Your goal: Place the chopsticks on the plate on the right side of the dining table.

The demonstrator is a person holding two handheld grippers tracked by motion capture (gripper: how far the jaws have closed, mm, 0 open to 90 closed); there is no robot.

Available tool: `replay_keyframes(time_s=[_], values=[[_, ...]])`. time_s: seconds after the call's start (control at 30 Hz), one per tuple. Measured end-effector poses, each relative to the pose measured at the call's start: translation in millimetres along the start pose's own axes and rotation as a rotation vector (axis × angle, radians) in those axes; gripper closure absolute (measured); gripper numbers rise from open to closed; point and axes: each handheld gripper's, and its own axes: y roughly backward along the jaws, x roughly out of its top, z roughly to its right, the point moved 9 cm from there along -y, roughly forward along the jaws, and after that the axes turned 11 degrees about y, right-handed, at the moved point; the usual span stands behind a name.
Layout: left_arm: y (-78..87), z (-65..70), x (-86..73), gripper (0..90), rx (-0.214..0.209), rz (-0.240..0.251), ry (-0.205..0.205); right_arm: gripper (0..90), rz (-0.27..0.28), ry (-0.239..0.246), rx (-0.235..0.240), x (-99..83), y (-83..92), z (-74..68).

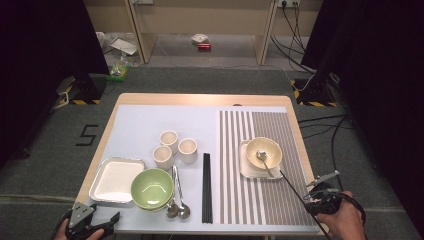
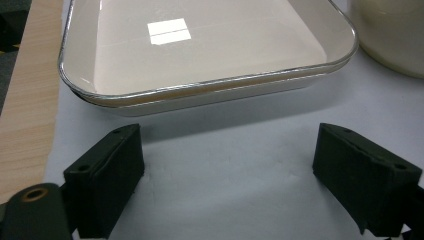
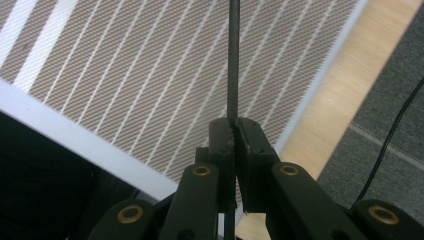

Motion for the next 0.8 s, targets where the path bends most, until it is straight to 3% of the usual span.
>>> replay_keyframes(time_s=[0.37,0.53,0.57,0.6,0.8], values=[[-0.4,-0.1,0.3,11.6,0.003,0.007,0.001,86.4,-0.017,-0.071,-0.01,11.3,-2.8,20.9],[-0.1,-0.2,0.1,11.6,0.002,0.002,0.0,86.4,-0.023,-0.085,-0.016,19.9,-5.4,27.1],[-0.4,-0.2,0.2,11.6,0.004,0.006,0.0,86.4,-0.022,-0.07,-0.021,21.7,-5.9,30.2],[-0.3,-0.2,0.2,11.6,0.003,0.005,0.0,86.4,-0.028,-0.09,-0.016,24.2,-6.4,28.8],[-0.3,-0.2,0.1,11.6,0.003,0.006,0.0,86.4,-0.048,-0.089,-0.018,40.2,-12.6,31.4]])
